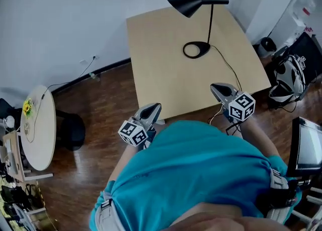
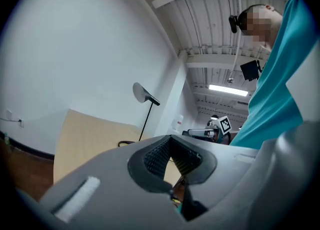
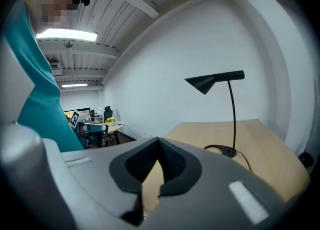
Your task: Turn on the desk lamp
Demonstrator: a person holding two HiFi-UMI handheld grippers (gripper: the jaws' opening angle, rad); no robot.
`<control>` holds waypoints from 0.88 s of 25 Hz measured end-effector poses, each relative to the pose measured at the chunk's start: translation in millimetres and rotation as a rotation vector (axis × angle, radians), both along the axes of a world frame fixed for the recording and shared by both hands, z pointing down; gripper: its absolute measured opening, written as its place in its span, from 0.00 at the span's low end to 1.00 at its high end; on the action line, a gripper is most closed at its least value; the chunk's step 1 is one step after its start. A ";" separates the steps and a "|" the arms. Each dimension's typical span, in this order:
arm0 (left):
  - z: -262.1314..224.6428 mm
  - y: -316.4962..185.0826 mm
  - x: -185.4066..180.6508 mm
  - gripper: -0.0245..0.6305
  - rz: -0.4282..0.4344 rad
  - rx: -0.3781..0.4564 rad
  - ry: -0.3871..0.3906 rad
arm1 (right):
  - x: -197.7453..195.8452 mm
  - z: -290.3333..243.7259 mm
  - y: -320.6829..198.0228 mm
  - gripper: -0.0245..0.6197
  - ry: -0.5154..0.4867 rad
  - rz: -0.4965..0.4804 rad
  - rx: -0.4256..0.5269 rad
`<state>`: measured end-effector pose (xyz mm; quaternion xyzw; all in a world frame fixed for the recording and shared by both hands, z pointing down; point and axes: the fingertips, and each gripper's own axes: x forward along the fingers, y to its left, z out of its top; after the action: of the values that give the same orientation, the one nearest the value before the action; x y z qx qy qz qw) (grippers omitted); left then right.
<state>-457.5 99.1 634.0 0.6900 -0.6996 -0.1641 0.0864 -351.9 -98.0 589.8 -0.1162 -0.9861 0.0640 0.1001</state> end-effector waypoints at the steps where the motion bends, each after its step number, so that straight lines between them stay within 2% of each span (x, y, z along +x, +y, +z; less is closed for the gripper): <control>1: -2.9 -3.4 -18.4 0.04 0.019 -0.014 -0.002 | -16.4 -1.1 -3.7 0.04 0.010 0.022 -0.001; 5: -11.6 -43.2 -85.5 0.04 0.075 -0.047 0.004 | -68.2 -7.3 -31.2 0.04 0.048 0.077 -0.014; 8: -14.4 -85.1 -112.0 0.04 0.094 -0.059 -0.006 | -83.8 -2.5 -62.2 0.04 0.079 0.078 -0.010; 13: -1.1 -162.9 -121.7 0.04 0.095 -0.157 -0.014 | -90.6 24.2 -138.0 0.04 0.068 0.090 -0.071; 22: 32.9 -359.3 -141.3 0.04 0.060 -0.418 -0.117 | -118.3 68.6 -300.9 0.04 0.019 -0.043 -0.087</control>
<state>-598.8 -260.2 666.9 0.6859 -0.7015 0.0275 0.1914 -470.2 -398.9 658.3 -0.1410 -0.9787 0.1059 0.1056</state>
